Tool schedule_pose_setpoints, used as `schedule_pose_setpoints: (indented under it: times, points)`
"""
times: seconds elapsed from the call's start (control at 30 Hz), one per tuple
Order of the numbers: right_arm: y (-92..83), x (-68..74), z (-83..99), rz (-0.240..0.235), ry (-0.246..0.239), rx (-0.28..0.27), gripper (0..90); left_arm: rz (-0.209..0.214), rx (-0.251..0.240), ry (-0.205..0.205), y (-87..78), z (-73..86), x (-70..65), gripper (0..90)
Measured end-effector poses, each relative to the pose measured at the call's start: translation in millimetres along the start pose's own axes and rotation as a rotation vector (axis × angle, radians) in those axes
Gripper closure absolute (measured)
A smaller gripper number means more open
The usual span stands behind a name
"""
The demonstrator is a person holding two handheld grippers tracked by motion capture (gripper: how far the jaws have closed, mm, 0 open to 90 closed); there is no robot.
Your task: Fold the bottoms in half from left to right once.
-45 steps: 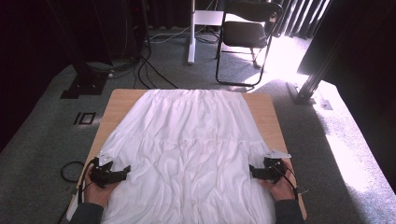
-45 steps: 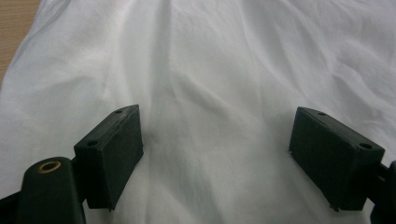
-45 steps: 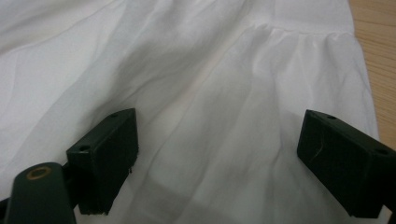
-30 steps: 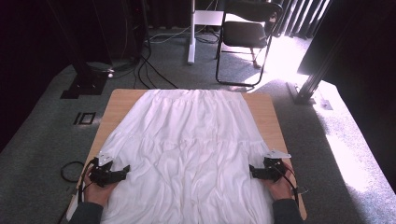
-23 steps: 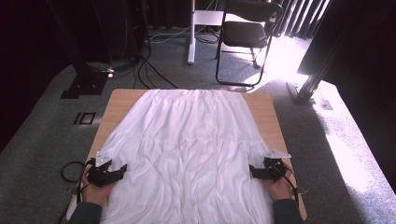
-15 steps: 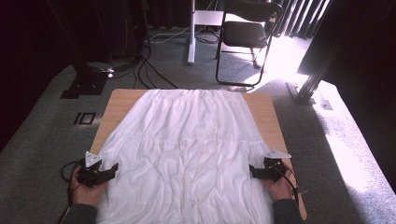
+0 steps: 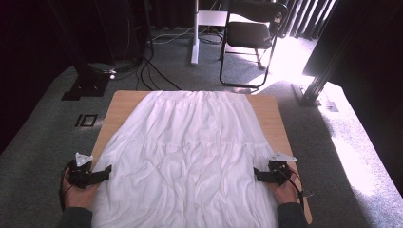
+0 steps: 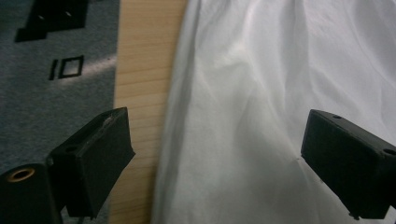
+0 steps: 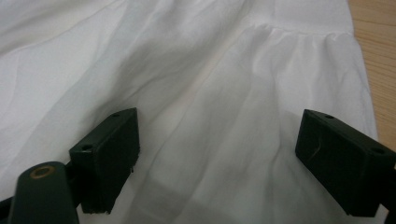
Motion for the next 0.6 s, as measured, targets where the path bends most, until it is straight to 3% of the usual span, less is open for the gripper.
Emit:
schedule_pose_setpoints:
  times: [0.17,0.2,0.37,0.43,0.53,0.6]
  points:
    - [0.0,0.0,0.0,0.001,0.001,0.000,13.3,0.060,0.044,0.046,7.4,7.1,-13.6,4.5]
    - [0.0,0.0,0.0,0.001,0.001,0.000,13.3,0.068,0.044,0.039,8.6,7.3,-15.5,4.1]
    - [-0.1,0.0,0.1,0.001,0.001,-0.001,13.3,0.062,0.061,0.033,6.5,7.1,-15.5,7.0]
    - [-0.1,0.0,0.1,0.001,0.001,-0.001,13.3,0.060,0.057,0.026,1.9,5.0,-13.9,23.6]
    - [-0.1,0.0,0.1,0.002,0.001,-0.001,13.4,0.070,0.057,0.012,-2.5,3.9,-10.5,65.3]
    - [-0.2,0.1,0.2,0.002,0.002,-0.001,13.5,0.085,0.061,0.019,-3.2,3.9,-11.0,80.6]
Point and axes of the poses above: each handheld gripper's, and its own axes: y roughly forward along the jaws, z roughly out of its underside, x roughly to its left, the point moved 10 cm from there along y, roughly forward along the jaws, and after that the axes turned 7 degrees about y, right-handed, at the moved point
